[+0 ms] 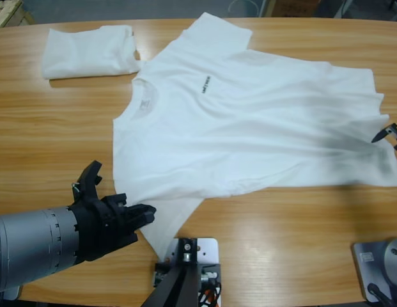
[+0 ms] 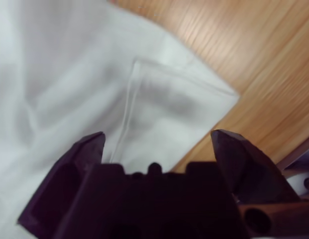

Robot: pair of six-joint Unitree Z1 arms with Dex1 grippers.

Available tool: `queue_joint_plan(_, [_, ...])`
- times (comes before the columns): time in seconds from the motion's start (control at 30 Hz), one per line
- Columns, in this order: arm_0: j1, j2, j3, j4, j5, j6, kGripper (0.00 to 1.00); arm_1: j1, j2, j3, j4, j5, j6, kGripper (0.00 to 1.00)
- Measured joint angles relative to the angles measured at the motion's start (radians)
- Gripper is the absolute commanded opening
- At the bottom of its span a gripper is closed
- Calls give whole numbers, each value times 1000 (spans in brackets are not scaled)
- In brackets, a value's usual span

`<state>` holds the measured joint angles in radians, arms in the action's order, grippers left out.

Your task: Fold clothes

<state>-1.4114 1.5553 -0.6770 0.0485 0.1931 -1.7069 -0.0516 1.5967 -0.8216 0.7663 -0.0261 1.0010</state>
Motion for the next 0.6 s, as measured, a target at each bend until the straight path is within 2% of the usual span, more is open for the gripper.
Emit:
queue_joint_plan(0.03, [0, 0, 0, 1, 0, 0, 0, -6, 13, -2, -6, -1, -4, 622])
queue_joint_plan(0.07, [0, 0, 0, 1, 0, 0, 0, -13, 29, -5, -12, -2, -8, 600])
queue_joint_plan(0.53, [0, 0, 0, 1, 0, 0, 0, -58, 83, -7, -51, -14, -53, 600])
queue_joint_plan(0.6, [0, 0, 0, 1, 0, 0, 0, -58, 89, -7, -55, -14, -53, 567])
